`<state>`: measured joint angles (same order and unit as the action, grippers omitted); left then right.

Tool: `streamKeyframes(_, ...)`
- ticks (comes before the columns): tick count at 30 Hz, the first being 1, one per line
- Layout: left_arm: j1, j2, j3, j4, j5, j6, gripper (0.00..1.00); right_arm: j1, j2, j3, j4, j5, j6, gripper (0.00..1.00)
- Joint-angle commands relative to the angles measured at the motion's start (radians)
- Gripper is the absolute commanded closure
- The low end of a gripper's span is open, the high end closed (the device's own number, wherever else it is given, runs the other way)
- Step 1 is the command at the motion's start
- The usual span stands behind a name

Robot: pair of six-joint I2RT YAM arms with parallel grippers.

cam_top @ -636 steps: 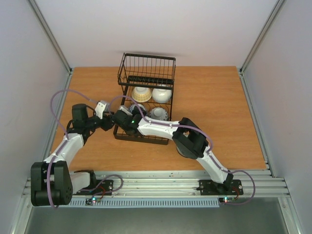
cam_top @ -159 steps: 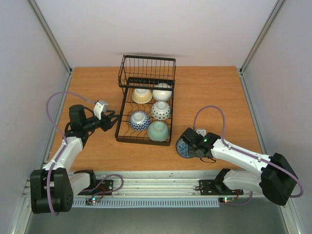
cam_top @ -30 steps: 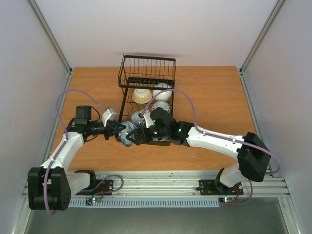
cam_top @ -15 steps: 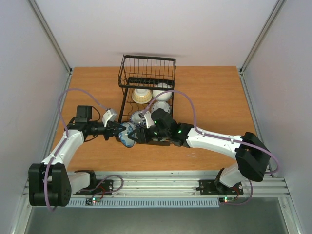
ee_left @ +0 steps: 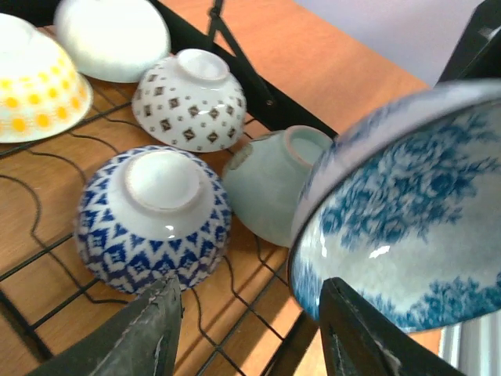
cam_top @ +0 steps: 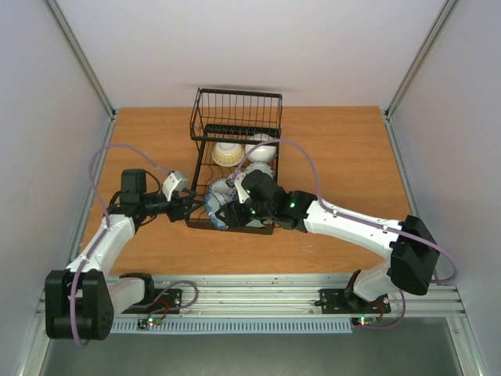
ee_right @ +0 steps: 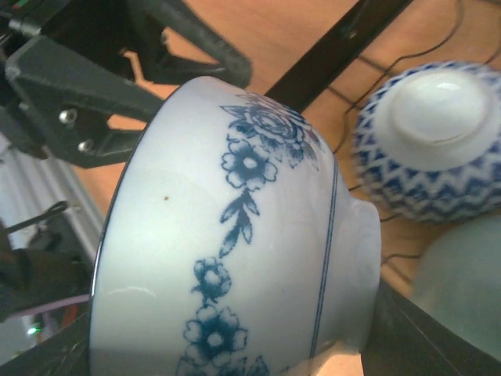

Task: Load the bowls into the dish rack

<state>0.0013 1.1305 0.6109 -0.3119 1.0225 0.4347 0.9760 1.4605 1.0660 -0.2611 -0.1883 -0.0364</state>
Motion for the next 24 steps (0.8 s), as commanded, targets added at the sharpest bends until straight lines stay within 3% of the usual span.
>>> streamKeyframes(1,0.003,-0.083,-0.068,0.242,-0.147,-0.145,0.5,0.002,0.027,0.145,-0.168,0.167,-0.141,0.99)
streamKeyframes(12,0.007,-0.068,-0.085,0.386,-0.419,-0.256,0.5,0.042,0.255,0.416,-0.436,0.39,-0.378,0.99)
streamKeyframes(24,0.022,-0.035,-0.079,0.403,-0.434,-0.275,0.5,0.073,0.369,0.487,-0.515,0.508,-0.446,0.99)
